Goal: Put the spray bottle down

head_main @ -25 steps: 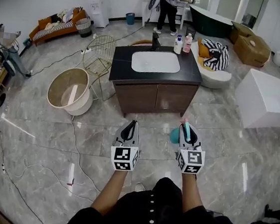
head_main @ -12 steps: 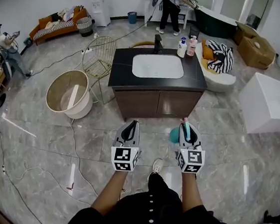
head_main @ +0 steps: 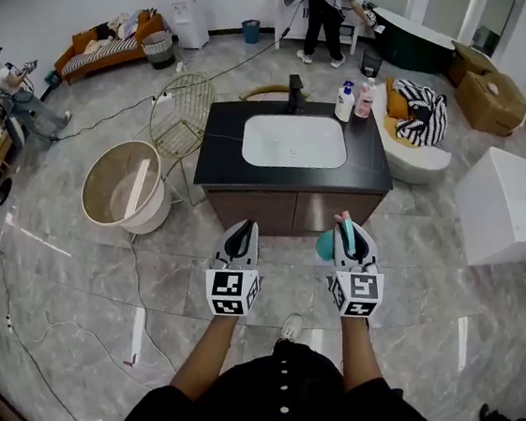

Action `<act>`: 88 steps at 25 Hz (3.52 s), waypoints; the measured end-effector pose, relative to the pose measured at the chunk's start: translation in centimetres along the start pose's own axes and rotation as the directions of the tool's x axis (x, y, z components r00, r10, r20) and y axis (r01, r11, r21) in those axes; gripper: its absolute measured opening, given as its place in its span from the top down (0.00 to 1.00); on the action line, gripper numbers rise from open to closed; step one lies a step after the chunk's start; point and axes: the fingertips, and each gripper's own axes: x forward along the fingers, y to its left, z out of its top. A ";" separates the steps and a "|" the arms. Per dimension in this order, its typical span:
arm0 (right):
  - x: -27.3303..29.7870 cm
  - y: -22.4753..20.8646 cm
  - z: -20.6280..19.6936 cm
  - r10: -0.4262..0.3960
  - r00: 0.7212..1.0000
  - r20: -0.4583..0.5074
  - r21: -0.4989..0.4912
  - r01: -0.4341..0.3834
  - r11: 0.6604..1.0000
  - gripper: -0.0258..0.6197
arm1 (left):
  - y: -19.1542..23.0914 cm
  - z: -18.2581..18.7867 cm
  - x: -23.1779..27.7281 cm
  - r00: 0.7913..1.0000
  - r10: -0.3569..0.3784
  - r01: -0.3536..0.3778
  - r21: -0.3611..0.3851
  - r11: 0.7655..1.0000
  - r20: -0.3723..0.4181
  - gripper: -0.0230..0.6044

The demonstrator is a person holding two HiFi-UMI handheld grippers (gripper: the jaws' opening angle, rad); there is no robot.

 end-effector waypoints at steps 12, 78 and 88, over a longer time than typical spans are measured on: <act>9.0 -5.7 1.1 0.045 0.999 0.017 -0.014 -0.045 0.999 0.85 | 0.9 1.2 9.5 0.999 0.049 -0.049 -0.007 0.999 -0.001 0.92; 55.5 -6.5 5.3 0.190 0.982 -0.014 -0.068 -0.191 0.979 0.85 | 24.2 5.1 47.4 0.998 0.066 -0.067 -0.080 0.995 -0.018 0.92; 62.0 -2.4 1.5 0.336 0.939 -0.071 -0.068 -0.341 0.938 0.85 | 25.5 1.8 47.2 0.986 0.138 -0.147 -0.100 0.984 -0.091 0.92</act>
